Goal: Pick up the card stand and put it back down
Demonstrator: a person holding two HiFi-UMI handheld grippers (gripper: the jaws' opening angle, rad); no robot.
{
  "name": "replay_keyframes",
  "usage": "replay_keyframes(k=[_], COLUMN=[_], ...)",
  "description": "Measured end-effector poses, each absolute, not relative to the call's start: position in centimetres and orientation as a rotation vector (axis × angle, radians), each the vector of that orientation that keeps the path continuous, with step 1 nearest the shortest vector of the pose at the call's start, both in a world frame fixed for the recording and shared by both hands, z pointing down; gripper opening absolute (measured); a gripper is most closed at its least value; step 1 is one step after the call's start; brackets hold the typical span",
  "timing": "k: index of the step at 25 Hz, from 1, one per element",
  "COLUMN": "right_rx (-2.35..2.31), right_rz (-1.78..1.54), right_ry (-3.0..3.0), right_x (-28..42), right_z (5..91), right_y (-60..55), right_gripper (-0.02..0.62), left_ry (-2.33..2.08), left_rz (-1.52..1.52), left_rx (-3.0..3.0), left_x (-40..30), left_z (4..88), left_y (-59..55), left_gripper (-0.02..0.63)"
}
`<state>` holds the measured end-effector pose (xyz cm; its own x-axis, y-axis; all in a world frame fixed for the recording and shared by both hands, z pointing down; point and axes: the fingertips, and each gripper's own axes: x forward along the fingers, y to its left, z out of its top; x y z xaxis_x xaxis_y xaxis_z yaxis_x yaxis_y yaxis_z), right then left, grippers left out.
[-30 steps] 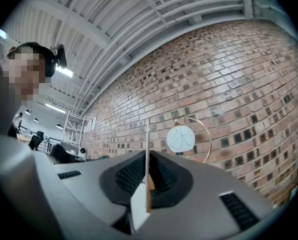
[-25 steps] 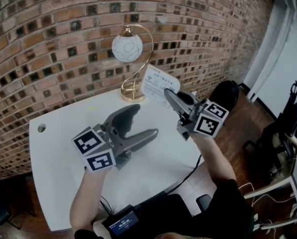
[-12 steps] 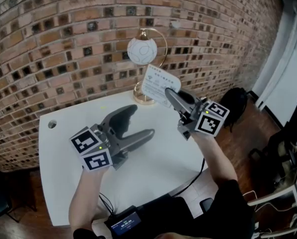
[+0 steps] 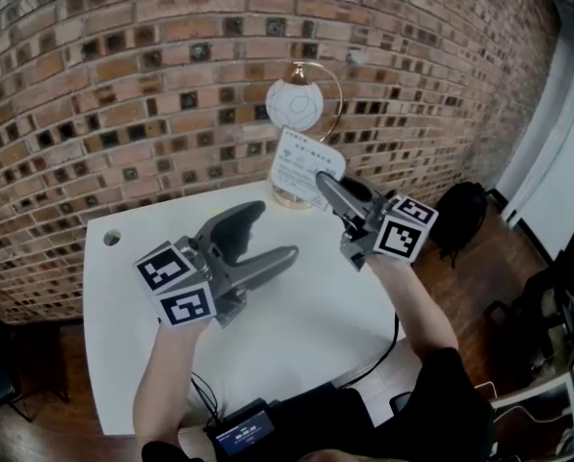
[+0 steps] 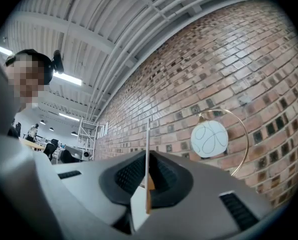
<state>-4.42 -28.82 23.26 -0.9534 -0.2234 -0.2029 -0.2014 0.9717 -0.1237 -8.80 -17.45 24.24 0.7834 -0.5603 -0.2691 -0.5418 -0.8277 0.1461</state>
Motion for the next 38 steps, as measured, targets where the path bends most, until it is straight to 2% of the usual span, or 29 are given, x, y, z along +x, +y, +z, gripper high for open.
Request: replay_keyframes(k=[38], right_rx=[0.002], right_rz=[-0.297], right_ry=[2.924], right_x=[-13.8], right_z=[27.0], right_y=[-34.7], right_gripper=[0.029], left_ry=[-1.180], left_rz=[-0.467], left_rx=[2.744], left_x=[-17.7], left_z=[25.4], left_y=[-20.4], left_gripper=[0.397])
